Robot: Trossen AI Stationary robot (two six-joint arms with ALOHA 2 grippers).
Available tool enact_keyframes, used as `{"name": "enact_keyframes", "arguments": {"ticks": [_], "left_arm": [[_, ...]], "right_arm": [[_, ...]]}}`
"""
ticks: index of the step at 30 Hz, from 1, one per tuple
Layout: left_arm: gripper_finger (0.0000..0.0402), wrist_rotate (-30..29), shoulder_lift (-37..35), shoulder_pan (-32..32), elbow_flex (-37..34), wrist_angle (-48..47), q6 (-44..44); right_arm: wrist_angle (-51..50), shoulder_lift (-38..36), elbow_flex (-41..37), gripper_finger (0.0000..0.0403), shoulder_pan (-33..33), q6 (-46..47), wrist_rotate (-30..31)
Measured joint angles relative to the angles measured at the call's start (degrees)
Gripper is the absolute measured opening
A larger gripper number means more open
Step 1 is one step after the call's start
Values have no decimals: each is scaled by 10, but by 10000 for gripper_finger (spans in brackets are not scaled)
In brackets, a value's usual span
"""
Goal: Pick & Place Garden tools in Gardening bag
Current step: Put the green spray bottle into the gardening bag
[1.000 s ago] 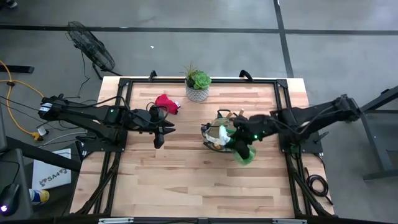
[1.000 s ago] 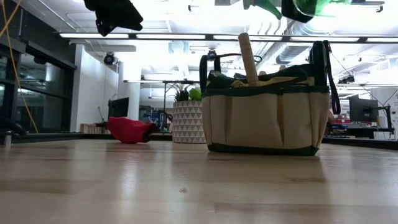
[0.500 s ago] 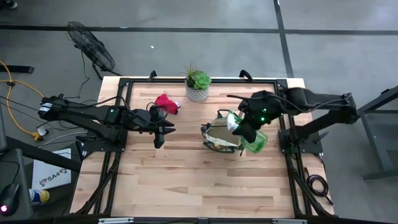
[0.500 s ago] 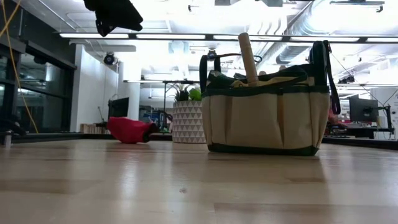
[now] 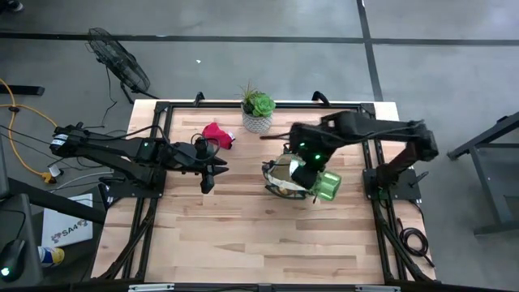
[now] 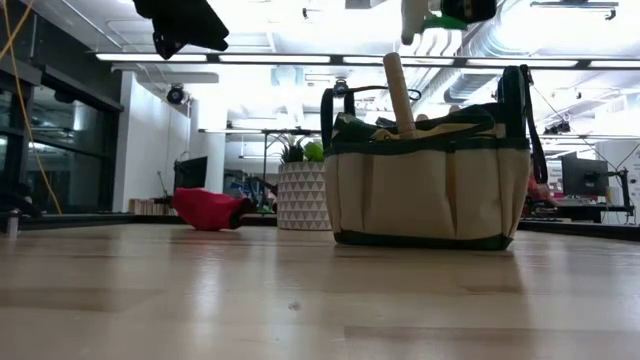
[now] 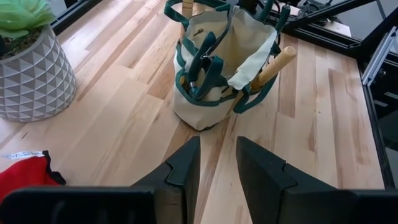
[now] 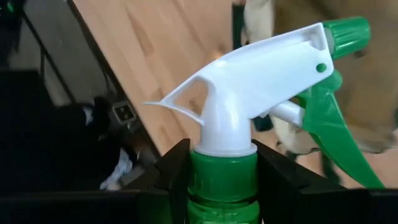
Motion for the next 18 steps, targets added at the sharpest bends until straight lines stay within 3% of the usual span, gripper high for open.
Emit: {"name": "enact_keyframes", "arguments": {"ticks": [8,18], "left_arm": [[101,5,0,0,0,-14,0],[101,32,0,0,0,-19,-1]], "right_arm": [[-3,59,0,127,1,-2,-94],[15,67,0,127,-24,9,-178]]}}
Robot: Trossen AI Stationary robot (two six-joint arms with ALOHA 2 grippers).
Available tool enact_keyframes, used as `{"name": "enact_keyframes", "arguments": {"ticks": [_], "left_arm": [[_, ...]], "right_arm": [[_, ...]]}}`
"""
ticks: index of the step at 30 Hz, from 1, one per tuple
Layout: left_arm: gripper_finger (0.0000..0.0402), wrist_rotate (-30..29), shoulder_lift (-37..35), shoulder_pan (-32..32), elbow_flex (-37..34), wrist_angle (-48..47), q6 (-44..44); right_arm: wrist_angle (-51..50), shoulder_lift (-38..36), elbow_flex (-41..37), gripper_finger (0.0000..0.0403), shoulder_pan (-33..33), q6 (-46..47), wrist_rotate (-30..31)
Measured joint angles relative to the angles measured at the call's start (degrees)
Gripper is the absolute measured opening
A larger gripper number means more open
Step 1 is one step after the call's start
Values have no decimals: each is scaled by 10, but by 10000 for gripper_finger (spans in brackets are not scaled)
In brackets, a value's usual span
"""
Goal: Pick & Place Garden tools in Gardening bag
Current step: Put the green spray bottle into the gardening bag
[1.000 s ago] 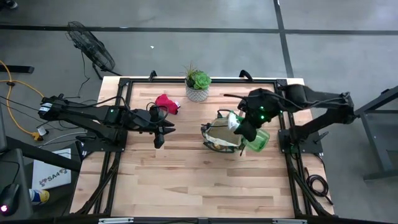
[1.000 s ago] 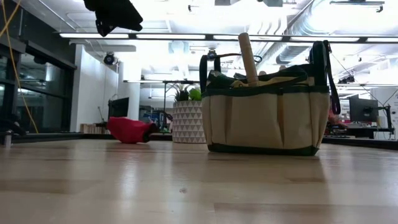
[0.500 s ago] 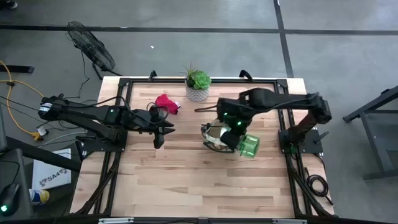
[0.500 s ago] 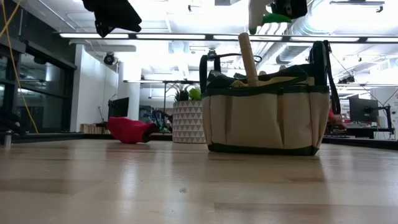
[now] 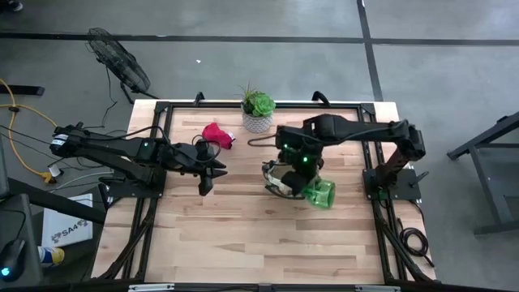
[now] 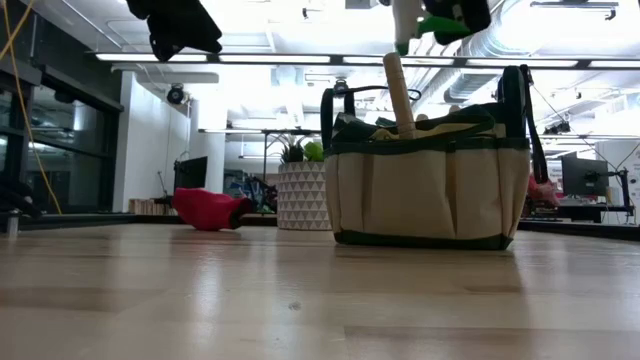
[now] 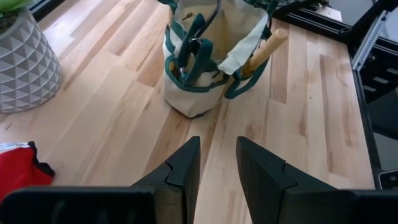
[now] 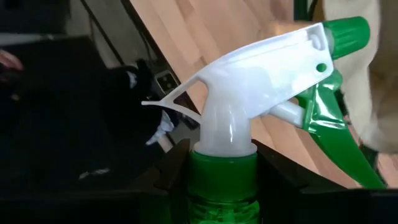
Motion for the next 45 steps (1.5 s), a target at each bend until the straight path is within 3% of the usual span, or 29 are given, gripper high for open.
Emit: {"name": "enact_keyframes", "arguments": {"ticks": [14,19,27,37,45], "left_arm": [[101,12,0,0,0,-3,4],[101,16,0,0,0,-9,4],[101,16,0,0,0,-17,4],[101,16,0,0,0,-20,4],[101,15,0,0,0,-19,4]], "right_arm": [[102,9,1,127,-58,-14,-45],[102,42,1,127,-56,-47,-76],[74,84,1,127,-62,-92,-74],[-8,85,0,127,-88,-137,-6],[-5,85,0,127,-102,-145,36]]}}
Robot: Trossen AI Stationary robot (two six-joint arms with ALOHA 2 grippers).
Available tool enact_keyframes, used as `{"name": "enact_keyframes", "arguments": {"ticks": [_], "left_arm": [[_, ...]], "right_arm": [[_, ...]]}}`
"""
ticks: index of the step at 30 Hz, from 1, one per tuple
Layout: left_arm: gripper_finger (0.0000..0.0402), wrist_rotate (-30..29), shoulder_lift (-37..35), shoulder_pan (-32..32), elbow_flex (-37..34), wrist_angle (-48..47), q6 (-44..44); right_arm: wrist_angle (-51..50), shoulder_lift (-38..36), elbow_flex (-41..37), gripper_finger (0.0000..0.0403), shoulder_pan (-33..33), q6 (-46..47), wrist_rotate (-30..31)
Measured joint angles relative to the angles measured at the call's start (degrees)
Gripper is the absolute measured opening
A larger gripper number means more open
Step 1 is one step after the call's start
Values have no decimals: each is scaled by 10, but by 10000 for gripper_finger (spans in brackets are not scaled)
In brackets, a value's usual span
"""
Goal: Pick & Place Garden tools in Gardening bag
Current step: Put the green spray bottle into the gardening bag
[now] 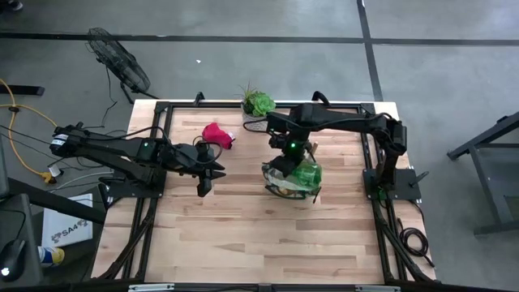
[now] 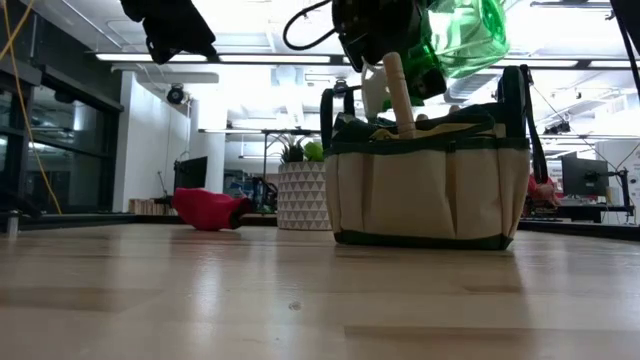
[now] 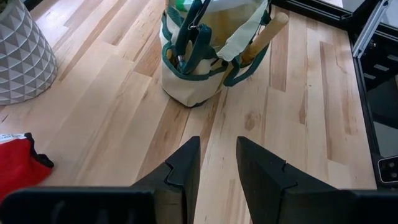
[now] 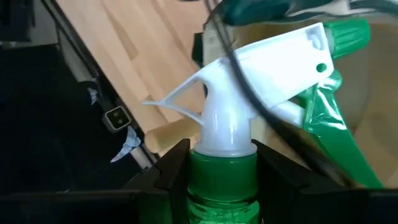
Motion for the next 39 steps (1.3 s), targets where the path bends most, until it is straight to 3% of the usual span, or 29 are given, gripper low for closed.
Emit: {"name": "enact_keyframes", "arguments": {"ticks": [17,39], "left_arm": [[101,0,0,0,0,0,0],[101,0,0,0,0,0,-1]], "right_arm": [[24,0,-17,127,6,-5,118],[76,-1,-78,127,23,3,156]]}}
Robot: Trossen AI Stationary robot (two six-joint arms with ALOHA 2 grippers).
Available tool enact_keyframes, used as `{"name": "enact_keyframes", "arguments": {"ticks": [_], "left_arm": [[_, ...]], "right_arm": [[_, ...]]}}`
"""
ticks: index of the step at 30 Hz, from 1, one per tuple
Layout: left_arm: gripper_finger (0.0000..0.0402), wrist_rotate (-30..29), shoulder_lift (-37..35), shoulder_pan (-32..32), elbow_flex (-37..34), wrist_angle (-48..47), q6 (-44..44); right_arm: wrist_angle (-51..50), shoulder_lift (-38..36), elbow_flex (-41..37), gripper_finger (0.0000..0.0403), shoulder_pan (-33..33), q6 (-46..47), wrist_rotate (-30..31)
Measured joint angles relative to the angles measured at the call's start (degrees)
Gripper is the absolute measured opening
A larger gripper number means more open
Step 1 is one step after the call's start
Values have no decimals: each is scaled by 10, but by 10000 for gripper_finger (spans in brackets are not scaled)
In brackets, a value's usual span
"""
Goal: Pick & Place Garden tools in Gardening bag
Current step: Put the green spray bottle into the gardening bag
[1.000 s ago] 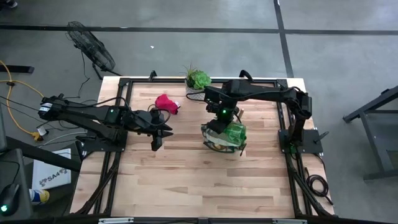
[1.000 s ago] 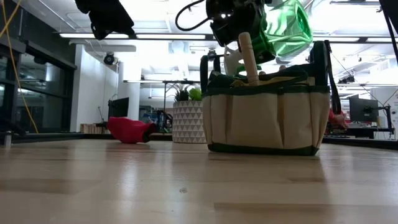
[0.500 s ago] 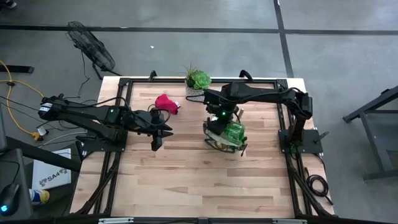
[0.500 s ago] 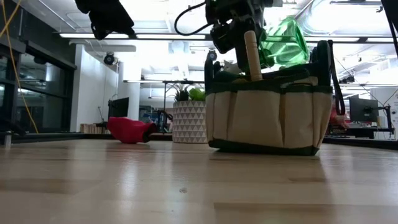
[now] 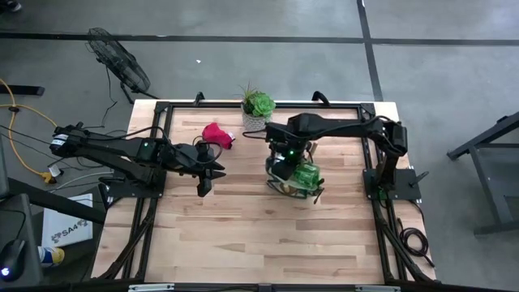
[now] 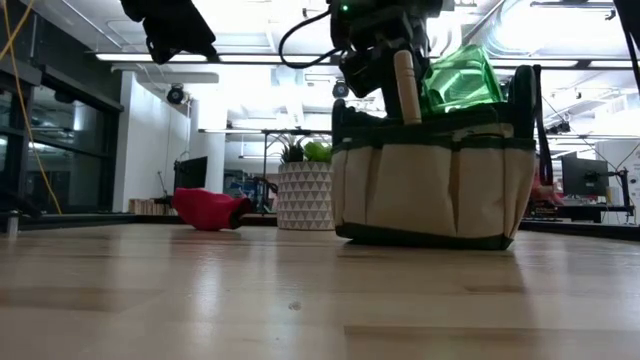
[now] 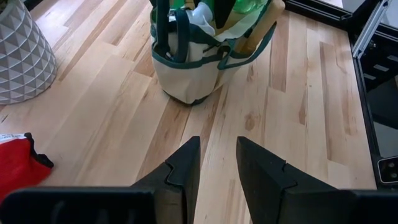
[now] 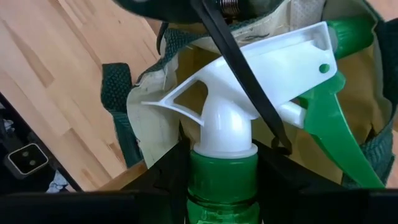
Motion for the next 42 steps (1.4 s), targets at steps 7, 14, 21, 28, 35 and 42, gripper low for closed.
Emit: {"name": "enact_keyframes", "arguments": {"ticks": [7,14,21,28,35,42], "left_arm": [[101,0,0,0,0,0,0],[101,0,0,0,0,0,0],[101,2,0,0,0,0,-4],[101,14,0,0,0,0,-4],[101,14,0,0,0,0,-4],[101,14,0,0,0,1,-4]], "right_arm": [[5,0,0,137,4,14,9],[6,0,-1,177,4,12,9],[6,-1,-1,180,4,-6,2],[-3,-22,-1,164,4,-20,-7],[-8,-52,-1,157,4,-20,-7],[-2,-63,0,157,4,-21,8]]}}
